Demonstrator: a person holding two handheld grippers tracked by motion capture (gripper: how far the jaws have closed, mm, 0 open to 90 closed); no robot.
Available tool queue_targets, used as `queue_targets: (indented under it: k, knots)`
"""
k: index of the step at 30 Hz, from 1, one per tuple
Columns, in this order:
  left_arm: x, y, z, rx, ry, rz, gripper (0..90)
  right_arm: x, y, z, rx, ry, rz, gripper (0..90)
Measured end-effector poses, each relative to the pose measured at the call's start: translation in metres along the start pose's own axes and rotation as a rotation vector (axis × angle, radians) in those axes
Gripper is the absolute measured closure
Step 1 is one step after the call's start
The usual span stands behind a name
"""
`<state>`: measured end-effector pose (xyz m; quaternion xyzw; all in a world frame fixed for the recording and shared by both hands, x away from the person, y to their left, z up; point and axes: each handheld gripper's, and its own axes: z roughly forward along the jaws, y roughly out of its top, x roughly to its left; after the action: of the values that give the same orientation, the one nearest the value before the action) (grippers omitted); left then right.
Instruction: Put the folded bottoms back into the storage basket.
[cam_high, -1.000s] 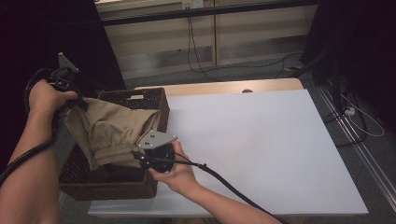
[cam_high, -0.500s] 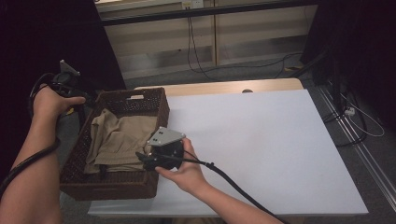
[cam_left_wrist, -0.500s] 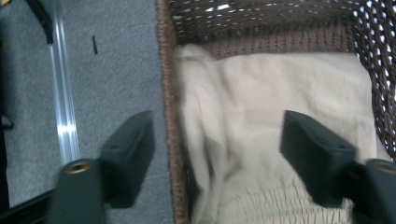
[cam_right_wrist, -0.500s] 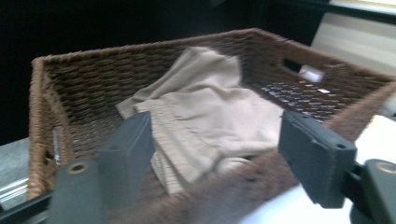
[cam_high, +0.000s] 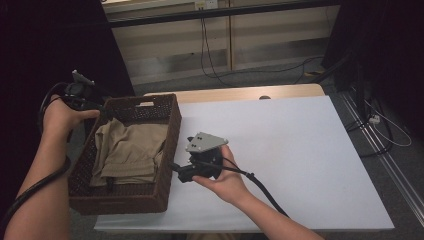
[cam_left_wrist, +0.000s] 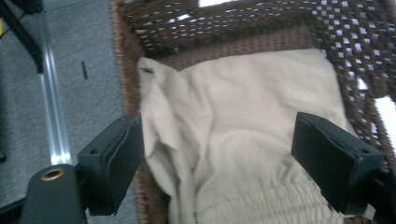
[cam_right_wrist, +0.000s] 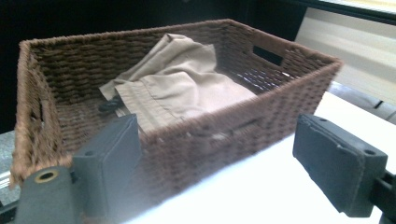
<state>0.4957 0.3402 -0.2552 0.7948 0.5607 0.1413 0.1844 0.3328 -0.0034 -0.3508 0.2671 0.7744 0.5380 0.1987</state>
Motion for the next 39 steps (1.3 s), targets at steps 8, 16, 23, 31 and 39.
queue_targets:
  k: [8,16,23,31,39]
  knots:
    - [-0.028,-0.007,0.0,-0.069,-0.043,0.049,17.2,-0.022,-0.02,-0.029,0.025,-0.014,0.03,15.2]
    - [-0.054,-0.015,0.004,-0.136,-0.101,0.092,16.8,-0.044,-0.047,-0.056,0.04,-0.039,0.071,15.0]
    - [-0.066,-0.025,0.007,-0.227,-0.142,0.098,16.3,-0.059,-0.068,-0.076,0.057,-0.063,0.098,15.0]
    - [-0.076,-0.033,0.009,-0.288,-0.171,0.125,15.6,-0.07,-0.087,-0.092,0.081,-0.086,0.119,14.7]
    - [-0.086,-0.044,0.011,-0.37,-0.214,0.12,15.3,-0.082,-0.104,-0.109,0.092,-0.111,0.149,14.6]
